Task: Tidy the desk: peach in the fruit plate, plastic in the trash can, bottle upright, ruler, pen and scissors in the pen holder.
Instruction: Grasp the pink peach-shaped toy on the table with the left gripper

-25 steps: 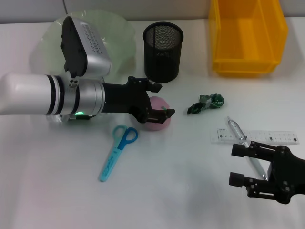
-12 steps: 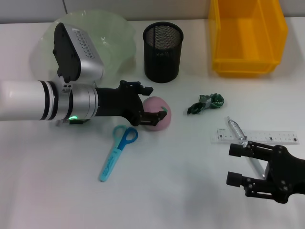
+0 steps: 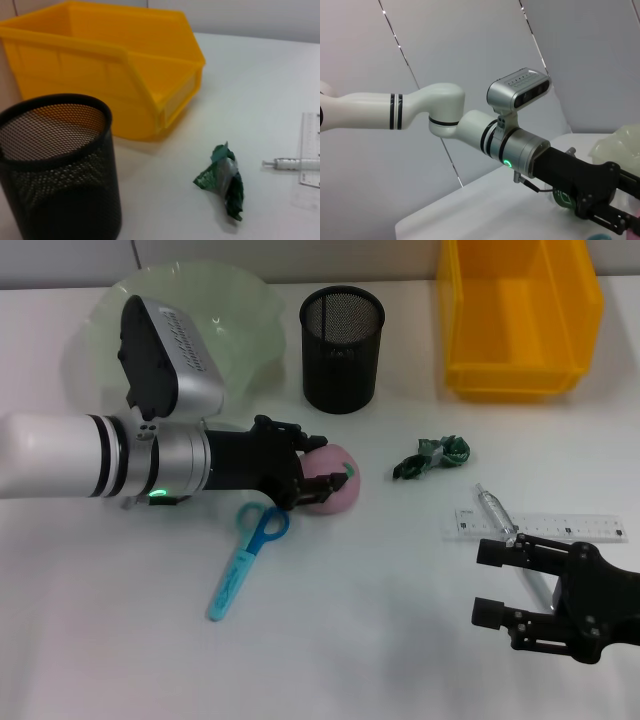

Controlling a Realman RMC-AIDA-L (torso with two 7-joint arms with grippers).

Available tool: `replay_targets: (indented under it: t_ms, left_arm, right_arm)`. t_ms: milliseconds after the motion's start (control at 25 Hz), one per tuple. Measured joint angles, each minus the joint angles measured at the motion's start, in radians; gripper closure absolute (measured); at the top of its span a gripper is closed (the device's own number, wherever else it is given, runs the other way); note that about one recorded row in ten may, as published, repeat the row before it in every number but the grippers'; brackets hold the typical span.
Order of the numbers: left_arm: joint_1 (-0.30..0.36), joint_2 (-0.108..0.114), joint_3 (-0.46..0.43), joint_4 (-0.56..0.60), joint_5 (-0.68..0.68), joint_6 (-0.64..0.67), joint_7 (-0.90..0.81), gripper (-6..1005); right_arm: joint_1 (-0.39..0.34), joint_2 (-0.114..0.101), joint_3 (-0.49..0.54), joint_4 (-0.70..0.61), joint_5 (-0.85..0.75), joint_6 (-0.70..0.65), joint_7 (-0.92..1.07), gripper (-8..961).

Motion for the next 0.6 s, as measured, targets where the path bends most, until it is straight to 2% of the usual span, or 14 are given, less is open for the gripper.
replay_targets:
  t_ms: [200, 600]
  left_arm:
    - [-0.004, 0.000, 0.013, -0.004, 0.001, -0.009, 0.000, 472]
    - [-0.012, 0.001, 0.035, 0.016, 0.004, 0.012, -0.025, 759]
  right_arm:
    - [0.005, -0.001, 0.000, 0.004, 0.000, 0.004, 0.000, 212]
    - [0.015, -0.002, 0.001, 0.005, 0.000, 0.008, 0.001, 212]
